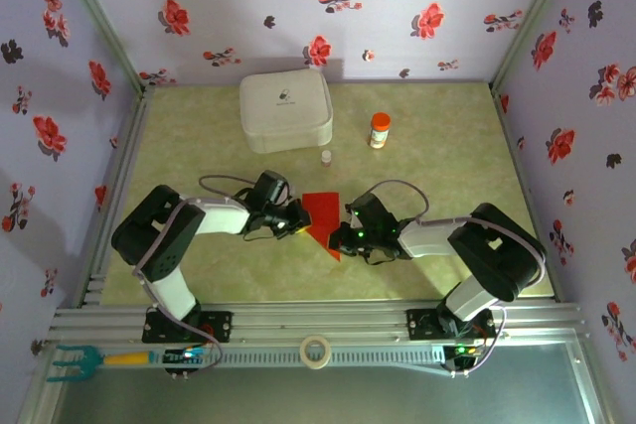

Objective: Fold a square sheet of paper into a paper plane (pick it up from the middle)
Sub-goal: Third fold the triangle at the center of the table.

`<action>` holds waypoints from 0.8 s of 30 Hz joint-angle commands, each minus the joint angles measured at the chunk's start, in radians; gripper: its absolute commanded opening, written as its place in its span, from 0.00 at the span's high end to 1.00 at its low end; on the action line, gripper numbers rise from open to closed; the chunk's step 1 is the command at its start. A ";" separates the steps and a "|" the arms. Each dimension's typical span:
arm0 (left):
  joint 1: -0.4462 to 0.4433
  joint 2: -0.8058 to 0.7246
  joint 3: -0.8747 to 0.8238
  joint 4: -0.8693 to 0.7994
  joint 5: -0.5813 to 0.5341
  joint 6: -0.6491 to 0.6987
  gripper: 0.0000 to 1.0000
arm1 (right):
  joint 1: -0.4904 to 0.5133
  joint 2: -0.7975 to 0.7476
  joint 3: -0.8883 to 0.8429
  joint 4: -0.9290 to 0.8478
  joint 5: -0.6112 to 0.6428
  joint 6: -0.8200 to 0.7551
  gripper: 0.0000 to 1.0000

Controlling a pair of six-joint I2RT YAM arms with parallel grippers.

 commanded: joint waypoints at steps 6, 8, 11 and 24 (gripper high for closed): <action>0.049 -0.084 -0.004 -0.141 -0.080 0.054 0.96 | -0.006 0.028 -0.035 -0.121 0.013 -0.013 1.00; 0.047 -0.121 0.012 -0.182 -0.096 0.071 0.95 | -0.006 0.031 -0.029 -0.128 0.010 -0.018 1.00; 0.027 -0.173 0.020 -0.189 -0.097 0.069 0.94 | -0.008 0.033 -0.022 -0.131 0.010 -0.021 1.00; -0.117 -0.036 0.061 -0.081 -0.050 0.045 0.94 | -0.009 0.017 -0.020 -0.131 0.011 -0.015 1.00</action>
